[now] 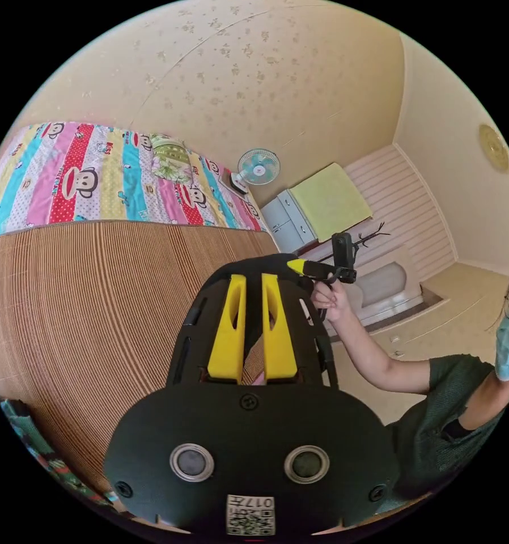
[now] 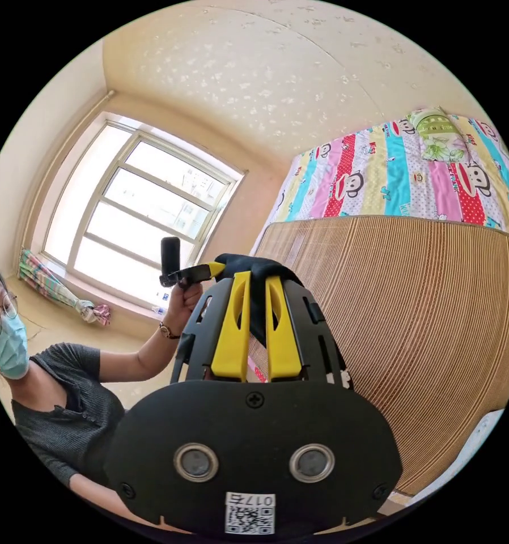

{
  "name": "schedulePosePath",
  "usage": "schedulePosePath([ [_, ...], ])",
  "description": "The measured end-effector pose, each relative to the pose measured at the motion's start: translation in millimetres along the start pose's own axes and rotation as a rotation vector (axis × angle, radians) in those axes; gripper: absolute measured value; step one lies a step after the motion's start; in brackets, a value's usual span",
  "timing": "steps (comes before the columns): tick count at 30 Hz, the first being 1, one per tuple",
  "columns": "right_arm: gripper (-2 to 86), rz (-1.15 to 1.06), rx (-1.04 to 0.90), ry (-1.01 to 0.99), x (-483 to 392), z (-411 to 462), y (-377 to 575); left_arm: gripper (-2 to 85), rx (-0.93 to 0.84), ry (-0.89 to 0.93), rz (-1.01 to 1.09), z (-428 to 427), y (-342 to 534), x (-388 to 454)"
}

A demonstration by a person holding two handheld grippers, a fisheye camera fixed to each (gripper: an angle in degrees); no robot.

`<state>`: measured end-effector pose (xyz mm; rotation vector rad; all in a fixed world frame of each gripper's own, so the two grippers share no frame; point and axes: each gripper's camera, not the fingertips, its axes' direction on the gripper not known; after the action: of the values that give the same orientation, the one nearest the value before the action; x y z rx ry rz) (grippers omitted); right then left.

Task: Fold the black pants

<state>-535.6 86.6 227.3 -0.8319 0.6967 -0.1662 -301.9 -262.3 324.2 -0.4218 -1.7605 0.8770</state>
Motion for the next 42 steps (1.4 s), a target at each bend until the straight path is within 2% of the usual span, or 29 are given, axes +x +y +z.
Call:
schedulePosePath([
  [2, 1.3, 0.02, -0.061, 0.071, 22, 34, -3, 5.0, -0.104, -0.108, -0.055, 31, 2, -40],
  [4, 1.7, 0.023, -0.086, 0.107, 38, 58, 12, 5.0, -0.149, -0.134, -0.053, 50, 23, -56],
  [7, 2.7, 0.068, -0.1, 0.094, 60, 79, 68, 5.1, -0.193, -0.086, -0.077, 72, 84, -68],
  [10, 4.1, 0.159, -0.129, 0.06, 82, 97, 148, 5.6, -0.252, -0.016, -0.19, 96, 163, -79],
  [14, 6.8, 0.459, -0.23, 0.178, 139, 122, 240, 9.2, -0.444, -0.032, -0.427, 150, 263, -97],
  [17, 8.4, 0.622, -0.309, 0.168, 182, 125, 256, 15.7, -0.45, -0.02, -0.526, 158, 286, -114],
  [20, 12.1, 0.547, -0.297, 0.172, 196, 105, 221, 20.1, -0.281, -0.025, -0.545, 131, 263, -128],
  [23, 14.7, 0.425, -0.339, 0.228, 213, 91, 176, 23.8, -0.211, -0.057, -0.506, 118, 224, -144],
  [25, 15.0, 0.324, -0.424, 0.185, 225, 89, 153, 25.0, -0.216, -0.081, -0.487, 122, 201, -155],
  [27, 16.3, 0.183, -0.665, -0.142, 235, 93, 129, 26.2, -0.244, -0.068, -0.493, 131, 184, -168],
  [28, 16.8, 0.148, -0.678, -0.192, 235, 90, 123, 26.7, -0.256, -0.044, -0.498, 137, 176, -174],
  [31, 18.7, 0.103, -0.547, -0.118, 249, 51, 94, 27.3, -0.256, -0.013, -0.499, 143, 165, -178],
  [33, 21.3, 0.218, -0.311, -0.121, 284, 18, 79, 27.8, -0.241, 0.002, -0.501, 144, 163, -176],
  [35, 22.6, 0.291, -0.206, -0.118, 313, 16, 75, 27.6, -0.22, -0.001, -0.526, 145, 166, -177],
  [37, 23.6, 0.359, -0.218, -0.102, 341, 35, 73, 25.9, -0.239, -0.024, -0.553, 151, 170, -181],
  [41, 22.5, 0.497, -0.293, -0.202, 379, 101, 76, 20.0, -0.267, -0.076, -0.543, 156, 169, -180],
  [42, 20.9, 0.488, -0.277, -0.133, 374, 106, 75, 17.4, -0.266, -0.073, -0.54, 156, 169, -178],
])
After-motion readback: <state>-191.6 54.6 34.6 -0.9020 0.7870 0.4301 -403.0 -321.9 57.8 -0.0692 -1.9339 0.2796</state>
